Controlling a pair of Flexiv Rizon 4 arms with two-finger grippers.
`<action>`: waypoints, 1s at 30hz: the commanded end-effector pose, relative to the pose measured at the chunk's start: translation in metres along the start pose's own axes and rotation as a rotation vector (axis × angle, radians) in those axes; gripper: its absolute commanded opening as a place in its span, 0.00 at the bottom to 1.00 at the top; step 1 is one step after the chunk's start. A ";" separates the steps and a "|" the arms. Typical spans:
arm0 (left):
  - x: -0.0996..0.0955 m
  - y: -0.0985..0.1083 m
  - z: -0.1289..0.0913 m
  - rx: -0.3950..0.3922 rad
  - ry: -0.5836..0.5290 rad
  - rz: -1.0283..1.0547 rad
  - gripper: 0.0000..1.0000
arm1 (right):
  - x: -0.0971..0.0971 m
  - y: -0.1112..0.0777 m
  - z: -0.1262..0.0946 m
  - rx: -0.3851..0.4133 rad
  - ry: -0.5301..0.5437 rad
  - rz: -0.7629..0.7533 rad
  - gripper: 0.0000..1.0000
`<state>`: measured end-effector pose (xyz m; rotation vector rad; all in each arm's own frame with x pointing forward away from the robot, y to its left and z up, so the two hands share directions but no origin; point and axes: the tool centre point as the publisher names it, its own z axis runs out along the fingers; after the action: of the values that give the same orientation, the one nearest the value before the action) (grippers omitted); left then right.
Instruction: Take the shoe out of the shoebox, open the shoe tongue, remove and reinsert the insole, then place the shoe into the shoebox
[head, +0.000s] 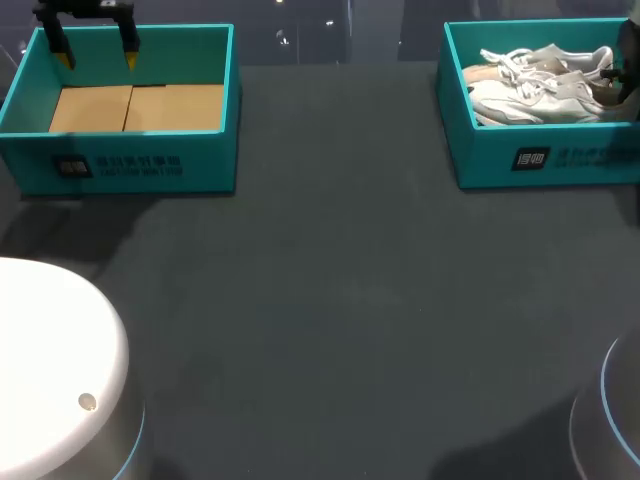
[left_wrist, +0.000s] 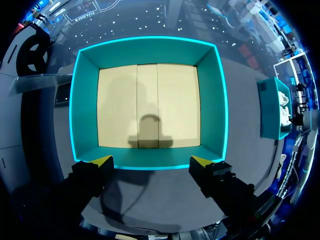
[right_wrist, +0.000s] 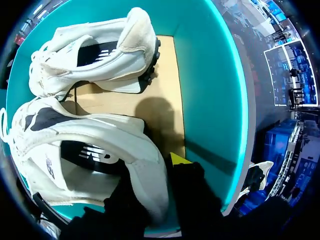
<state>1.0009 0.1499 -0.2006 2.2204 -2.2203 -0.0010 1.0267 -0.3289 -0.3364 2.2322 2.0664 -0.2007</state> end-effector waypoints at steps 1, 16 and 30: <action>0.000 0.000 0.000 0.000 0.000 0.000 1.00 | -0.001 -0.009 -0.019 -0.018 -0.006 -0.009 0.00; 0.000 0.000 0.000 0.000 0.000 0.000 1.00 | -0.007 -0.008 -0.064 -0.083 -0.056 -0.041 0.00; 0.000 0.000 0.000 0.000 0.000 0.000 1.00 | -0.023 -0.007 -0.059 -0.081 -0.079 -0.047 0.00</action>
<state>1.0010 0.1499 -0.2006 2.2204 -2.2203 -0.0011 1.0208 -0.3402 -0.2795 2.0949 2.0466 -0.2040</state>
